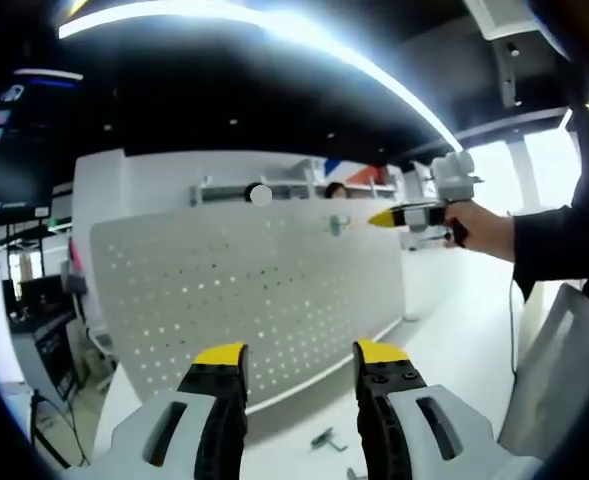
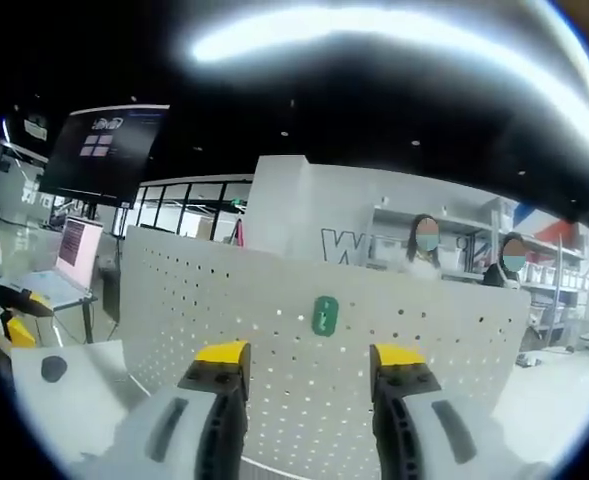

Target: Insert the hook assembly into the mounting plate slot until the hook locks in place.

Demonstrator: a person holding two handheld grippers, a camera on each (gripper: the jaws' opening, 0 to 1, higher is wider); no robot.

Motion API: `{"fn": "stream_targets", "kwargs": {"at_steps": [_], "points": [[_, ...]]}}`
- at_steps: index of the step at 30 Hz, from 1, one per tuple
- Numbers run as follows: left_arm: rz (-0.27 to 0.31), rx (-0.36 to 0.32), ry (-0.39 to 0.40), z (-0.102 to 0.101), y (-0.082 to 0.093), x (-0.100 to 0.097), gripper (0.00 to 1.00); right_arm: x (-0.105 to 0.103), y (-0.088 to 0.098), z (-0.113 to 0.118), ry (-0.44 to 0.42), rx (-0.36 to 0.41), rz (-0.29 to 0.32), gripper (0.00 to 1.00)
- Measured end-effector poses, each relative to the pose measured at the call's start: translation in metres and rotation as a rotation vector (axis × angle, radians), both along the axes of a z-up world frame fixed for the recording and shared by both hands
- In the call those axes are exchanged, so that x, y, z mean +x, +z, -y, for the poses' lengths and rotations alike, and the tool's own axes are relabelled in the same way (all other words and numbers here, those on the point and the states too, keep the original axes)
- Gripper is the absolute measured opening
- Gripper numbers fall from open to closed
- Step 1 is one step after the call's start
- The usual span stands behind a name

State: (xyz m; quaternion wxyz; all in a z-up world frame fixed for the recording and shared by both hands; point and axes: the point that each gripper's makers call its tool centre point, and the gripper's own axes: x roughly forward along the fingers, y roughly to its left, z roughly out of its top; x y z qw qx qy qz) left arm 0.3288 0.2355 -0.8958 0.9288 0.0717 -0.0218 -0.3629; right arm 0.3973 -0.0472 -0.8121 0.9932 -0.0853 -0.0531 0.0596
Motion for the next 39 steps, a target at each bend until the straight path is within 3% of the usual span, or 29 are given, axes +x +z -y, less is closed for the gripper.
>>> {"fn": "stream_targets", "kwargs": {"at_steps": [18, 39], "points": [[-0.027, 0.023, 0.003, -0.015, -0.008, -0.002, 0.43, -0.042, -0.01, -0.007, 0.07, 0.046, -0.023, 0.49], [-0.058, 0.05, -0.027, -0.013, -0.022, -0.003, 0.42, -0.091, -0.027, -0.014, 0.112, 0.051, -0.048, 0.51]]}}
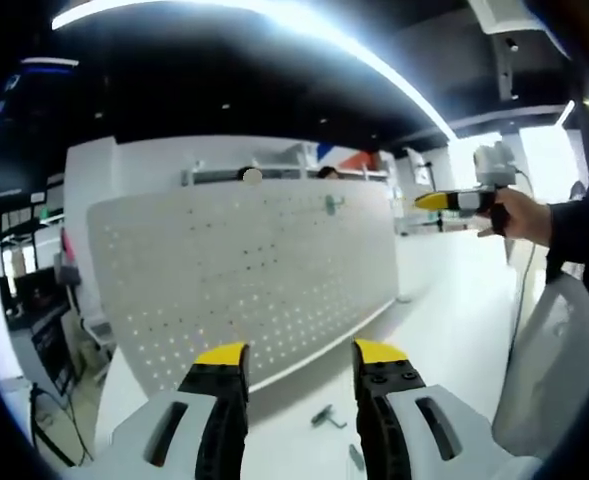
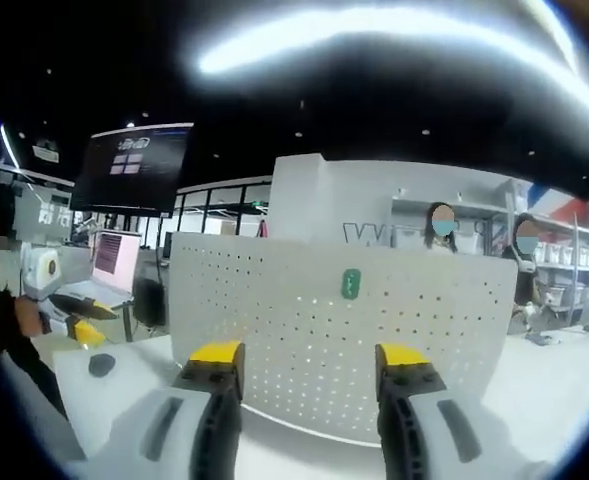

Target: Insert the hook assembly into the mounting plate slot until the hook locks in place.

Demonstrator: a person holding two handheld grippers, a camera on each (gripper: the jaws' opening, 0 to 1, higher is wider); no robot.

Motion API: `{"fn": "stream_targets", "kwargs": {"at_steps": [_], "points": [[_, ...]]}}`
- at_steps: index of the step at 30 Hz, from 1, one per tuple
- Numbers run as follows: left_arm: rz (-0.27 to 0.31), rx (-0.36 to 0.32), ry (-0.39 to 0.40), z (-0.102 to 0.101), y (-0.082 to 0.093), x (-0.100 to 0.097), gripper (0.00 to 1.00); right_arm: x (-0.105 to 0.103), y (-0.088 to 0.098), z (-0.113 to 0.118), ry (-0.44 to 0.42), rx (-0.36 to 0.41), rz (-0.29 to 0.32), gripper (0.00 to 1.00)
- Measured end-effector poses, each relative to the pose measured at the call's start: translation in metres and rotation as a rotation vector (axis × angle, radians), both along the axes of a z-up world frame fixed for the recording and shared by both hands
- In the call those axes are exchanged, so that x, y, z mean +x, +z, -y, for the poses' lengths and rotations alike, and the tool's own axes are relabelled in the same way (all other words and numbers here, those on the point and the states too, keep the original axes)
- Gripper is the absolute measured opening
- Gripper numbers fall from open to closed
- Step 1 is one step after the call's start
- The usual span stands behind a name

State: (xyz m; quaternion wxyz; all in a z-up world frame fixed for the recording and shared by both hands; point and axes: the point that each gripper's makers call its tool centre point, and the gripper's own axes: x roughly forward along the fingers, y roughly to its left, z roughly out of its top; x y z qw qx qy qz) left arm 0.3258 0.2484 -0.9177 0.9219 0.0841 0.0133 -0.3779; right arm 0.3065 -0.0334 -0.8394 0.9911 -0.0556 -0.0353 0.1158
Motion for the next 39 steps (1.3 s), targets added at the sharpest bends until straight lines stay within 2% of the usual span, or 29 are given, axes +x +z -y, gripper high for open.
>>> {"fn": "stream_targets", "kwargs": {"at_steps": [9, 17, 26, 39], "points": [[-0.011, -0.005, 0.0, 0.0, -0.003, 0.001, 0.42, -0.011, -0.013, -0.009, 0.033, -0.013, -0.021, 0.51], [-0.015, 0.014, -0.013, 0.004, -0.005, 0.002, 0.42, -0.011, -0.014, -0.019, 0.06, -0.002, -0.01, 0.52], [-0.015, 0.034, -0.04, 0.012, -0.01, 0.009, 0.41, -0.01, -0.012, -0.015, 0.058, -0.006, -0.003, 0.52], [-0.056, 0.108, -0.115, 0.029, -0.038, 0.021, 0.39, -0.009, -0.015, -0.013, 0.05, -0.002, -0.01, 0.52]]}}
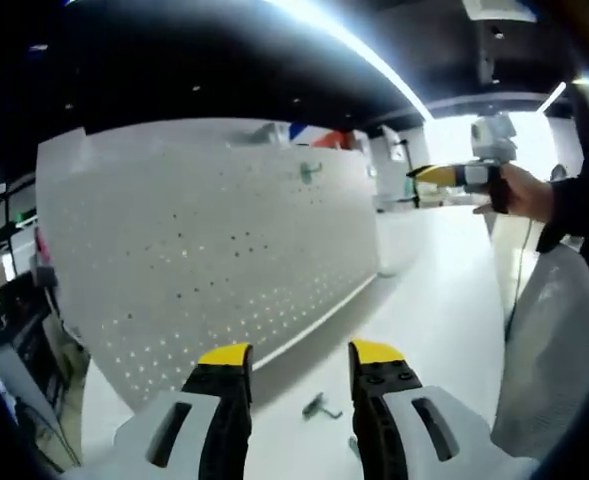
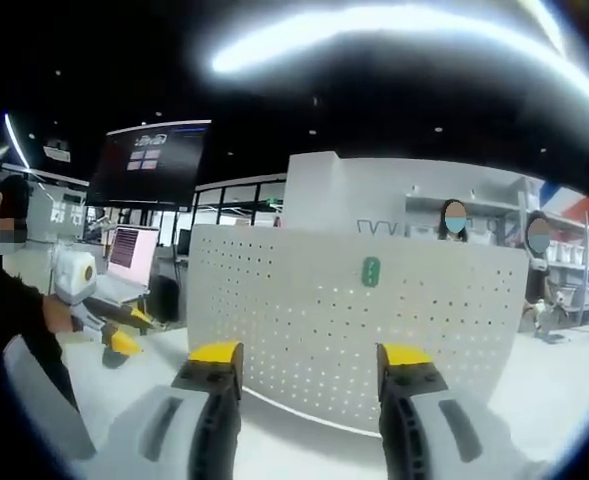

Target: Insert the hook assembly into the mounting plate slot until the hook locks in place.

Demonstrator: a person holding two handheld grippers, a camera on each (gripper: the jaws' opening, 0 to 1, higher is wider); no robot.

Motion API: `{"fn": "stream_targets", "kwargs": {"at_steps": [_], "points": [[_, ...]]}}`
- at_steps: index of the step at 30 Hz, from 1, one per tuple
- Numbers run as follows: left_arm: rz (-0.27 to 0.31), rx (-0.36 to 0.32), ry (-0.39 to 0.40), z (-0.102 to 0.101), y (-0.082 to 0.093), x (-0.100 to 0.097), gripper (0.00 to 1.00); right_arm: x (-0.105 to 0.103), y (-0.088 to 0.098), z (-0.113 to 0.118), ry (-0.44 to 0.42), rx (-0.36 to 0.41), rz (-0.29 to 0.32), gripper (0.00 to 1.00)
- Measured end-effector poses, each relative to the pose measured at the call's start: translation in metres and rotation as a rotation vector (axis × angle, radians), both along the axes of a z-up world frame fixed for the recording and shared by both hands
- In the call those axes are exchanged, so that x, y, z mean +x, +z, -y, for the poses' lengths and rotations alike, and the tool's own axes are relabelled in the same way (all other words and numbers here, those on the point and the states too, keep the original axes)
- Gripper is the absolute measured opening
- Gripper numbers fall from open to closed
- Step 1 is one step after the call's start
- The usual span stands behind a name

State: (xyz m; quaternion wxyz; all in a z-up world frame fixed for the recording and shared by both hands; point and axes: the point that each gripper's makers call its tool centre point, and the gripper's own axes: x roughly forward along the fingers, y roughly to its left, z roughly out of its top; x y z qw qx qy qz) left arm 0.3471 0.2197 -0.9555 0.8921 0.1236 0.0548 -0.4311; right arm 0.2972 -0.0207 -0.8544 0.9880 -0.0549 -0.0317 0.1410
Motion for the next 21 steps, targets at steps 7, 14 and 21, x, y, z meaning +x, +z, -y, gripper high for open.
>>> {"fn": "stream_targets", "kwargs": {"at_steps": [7, 14, 21], "points": [[-0.023, 0.029, -0.028, 0.005, -0.014, 0.007, 0.38, -0.001, 0.002, 0.004, -0.008, -0.002, 0.005, 0.52], [-0.049, 0.069, -0.061, 0.01, -0.03, 0.01, 0.37, -0.002, 0.0, 0.002, -0.005, -0.003, 0.001, 0.52], [-0.072, 0.101, -0.093, 0.016, -0.047, 0.016, 0.36, 0.0, -0.001, 0.004, -0.006, -0.009, 0.002, 0.52]]}}
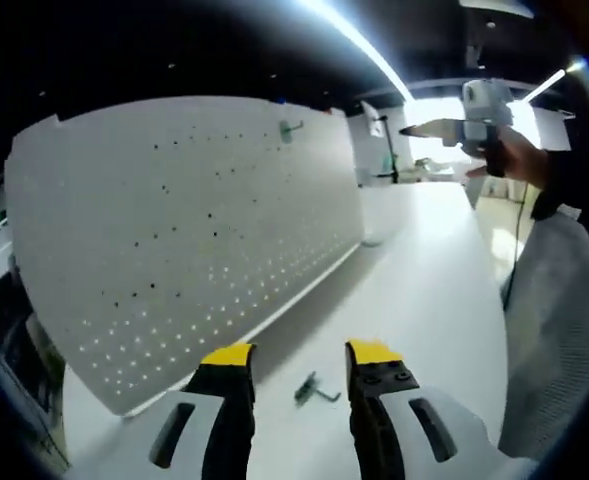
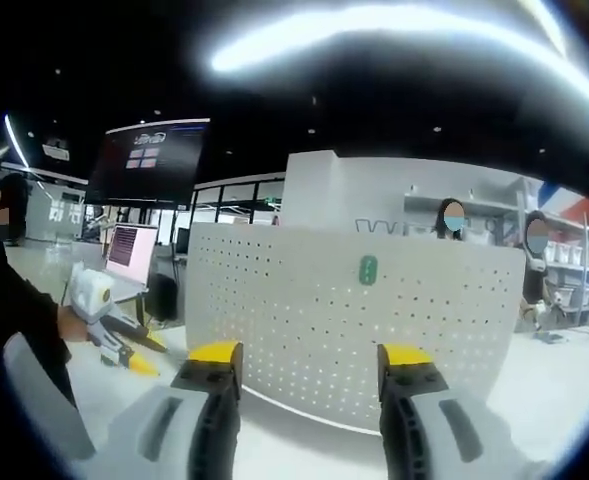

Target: Insert the hook assembly into the mounting plate slot until the hook locks in place.

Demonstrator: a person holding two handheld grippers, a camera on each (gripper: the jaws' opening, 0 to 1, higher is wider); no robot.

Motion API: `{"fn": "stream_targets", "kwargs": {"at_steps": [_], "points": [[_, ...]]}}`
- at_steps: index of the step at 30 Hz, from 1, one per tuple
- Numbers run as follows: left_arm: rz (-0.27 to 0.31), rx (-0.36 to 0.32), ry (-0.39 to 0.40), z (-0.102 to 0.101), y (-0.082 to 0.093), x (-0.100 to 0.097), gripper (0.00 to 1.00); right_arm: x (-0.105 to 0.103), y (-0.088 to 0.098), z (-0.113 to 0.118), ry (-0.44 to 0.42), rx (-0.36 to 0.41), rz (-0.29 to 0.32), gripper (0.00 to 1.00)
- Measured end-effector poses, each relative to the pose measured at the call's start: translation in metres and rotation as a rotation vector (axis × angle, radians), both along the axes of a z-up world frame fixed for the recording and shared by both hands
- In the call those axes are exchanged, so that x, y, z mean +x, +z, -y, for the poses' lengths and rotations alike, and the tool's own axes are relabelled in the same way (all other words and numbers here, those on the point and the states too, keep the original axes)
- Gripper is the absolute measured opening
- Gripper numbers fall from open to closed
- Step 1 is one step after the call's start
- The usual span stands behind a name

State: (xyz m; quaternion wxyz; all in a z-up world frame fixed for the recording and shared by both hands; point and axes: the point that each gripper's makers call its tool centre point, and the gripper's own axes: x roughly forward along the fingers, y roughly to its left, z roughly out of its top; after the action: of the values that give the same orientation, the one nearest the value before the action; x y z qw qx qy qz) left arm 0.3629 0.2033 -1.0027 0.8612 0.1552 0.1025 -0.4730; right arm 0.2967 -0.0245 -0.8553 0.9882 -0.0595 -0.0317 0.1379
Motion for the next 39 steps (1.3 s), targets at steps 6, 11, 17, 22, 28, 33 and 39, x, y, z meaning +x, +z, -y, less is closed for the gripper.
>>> {"fn": "stream_targets", "kwargs": {"at_steps": [6, 11, 17, 22, 28, 33, 39], "points": [[-0.008, 0.03, -0.031, 0.007, -0.011, 0.003, 0.34, -0.001, -0.001, 0.001, -0.003, -0.005, 0.0, 0.52], [-0.024, 0.046, -0.043, 0.012, -0.021, 0.009, 0.31, -0.001, -0.002, 0.005, -0.016, -0.007, -0.003, 0.52], [-0.041, 0.082, -0.073, 0.02, -0.034, 0.01, 0.28, -0.001, -0.007, 0.008, -0.022, -0.005, -0.015, 0.52], [-0.048, 0.1, -0.09, 0.025, -0.043, 0.013, 0.24, 0.001, -0.008, 0.008, -0.023, -0.009, -0.016, 0.52], [-0.062, 0.132, -0.108, 0.028, -0.056, 0.017, 0.22, 0.002, -0.009, 0.01, -0.026, -0.011, -0.016, 0.52], [-0.067, 0.146, -0.118, 0.032, -0.063, 0.022, 0.21, 0.002, -0.011, 0.01, -0.029, -0.013, -0.021, 0.52], [-0.07, 0.163, -0.133, 0.037, -0.071, 0.026, 0.19, 0.002, -0.012, 0.004, -0.026, -0.013, -0.027, 0.52]]}}
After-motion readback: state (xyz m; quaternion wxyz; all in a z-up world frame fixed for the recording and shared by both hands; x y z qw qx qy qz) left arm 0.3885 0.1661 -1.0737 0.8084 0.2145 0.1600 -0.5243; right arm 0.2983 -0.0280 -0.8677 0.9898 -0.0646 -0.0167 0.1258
